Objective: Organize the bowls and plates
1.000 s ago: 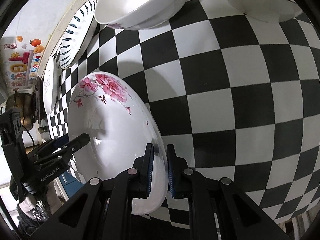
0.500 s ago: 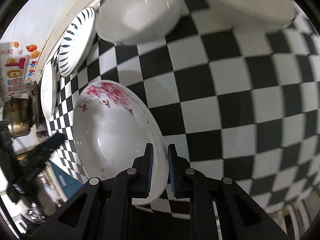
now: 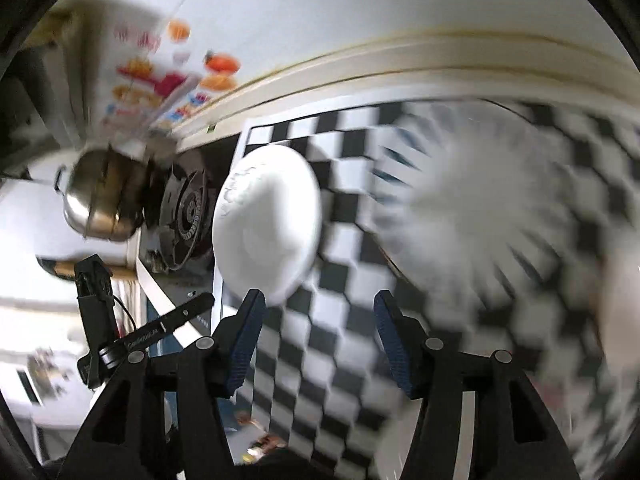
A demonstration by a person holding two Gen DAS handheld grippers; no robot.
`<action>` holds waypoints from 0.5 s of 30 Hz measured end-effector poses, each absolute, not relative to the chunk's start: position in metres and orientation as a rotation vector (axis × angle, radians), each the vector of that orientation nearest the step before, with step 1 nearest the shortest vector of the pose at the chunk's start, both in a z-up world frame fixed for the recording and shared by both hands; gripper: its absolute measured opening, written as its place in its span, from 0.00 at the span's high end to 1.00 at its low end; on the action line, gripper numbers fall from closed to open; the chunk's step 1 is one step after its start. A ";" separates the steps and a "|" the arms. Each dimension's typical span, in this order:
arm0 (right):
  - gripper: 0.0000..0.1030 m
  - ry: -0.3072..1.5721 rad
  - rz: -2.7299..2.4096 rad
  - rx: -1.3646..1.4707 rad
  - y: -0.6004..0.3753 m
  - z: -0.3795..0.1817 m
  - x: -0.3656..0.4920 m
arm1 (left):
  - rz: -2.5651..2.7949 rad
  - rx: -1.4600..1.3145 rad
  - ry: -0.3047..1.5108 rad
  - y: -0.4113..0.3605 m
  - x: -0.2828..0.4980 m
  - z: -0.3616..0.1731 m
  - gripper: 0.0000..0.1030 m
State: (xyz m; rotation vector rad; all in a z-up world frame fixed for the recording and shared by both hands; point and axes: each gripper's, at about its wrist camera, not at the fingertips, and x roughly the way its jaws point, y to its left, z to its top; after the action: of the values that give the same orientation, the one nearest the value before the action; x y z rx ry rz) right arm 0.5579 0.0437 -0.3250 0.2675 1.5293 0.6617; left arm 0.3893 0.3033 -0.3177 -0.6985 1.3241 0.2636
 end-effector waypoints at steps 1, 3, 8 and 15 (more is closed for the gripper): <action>0.42 1.541 0.666 0.238 0.061 -0.334 0.571 | 0.275 -0.709 1.328 0.312 0.393 -0.324 0.54; 0.42 1.578 0.667 0.187 0.093 -0.351 0.594 | 0.290 -0.720 1.345 0.324 0.402 -0.336 0.54; 0.43 1.659 0.651 0.096 0.137 -0.392 0.624 | 0.284 -0.717 1.387 0.341 0.418 -0.360 0.54; 0.64 1.741 0.622 0.039 0.154 -0.434 0.633 | 0.256 -0.620 1.360 0.338 0.438 -0.362 0.58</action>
State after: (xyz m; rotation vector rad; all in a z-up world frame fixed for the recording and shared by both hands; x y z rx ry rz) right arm 0.6325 0.1535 -0.4339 0.0392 1.7406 0.6223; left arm 0.4377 0.3378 -0.3617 -0.6196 1.3595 0.2557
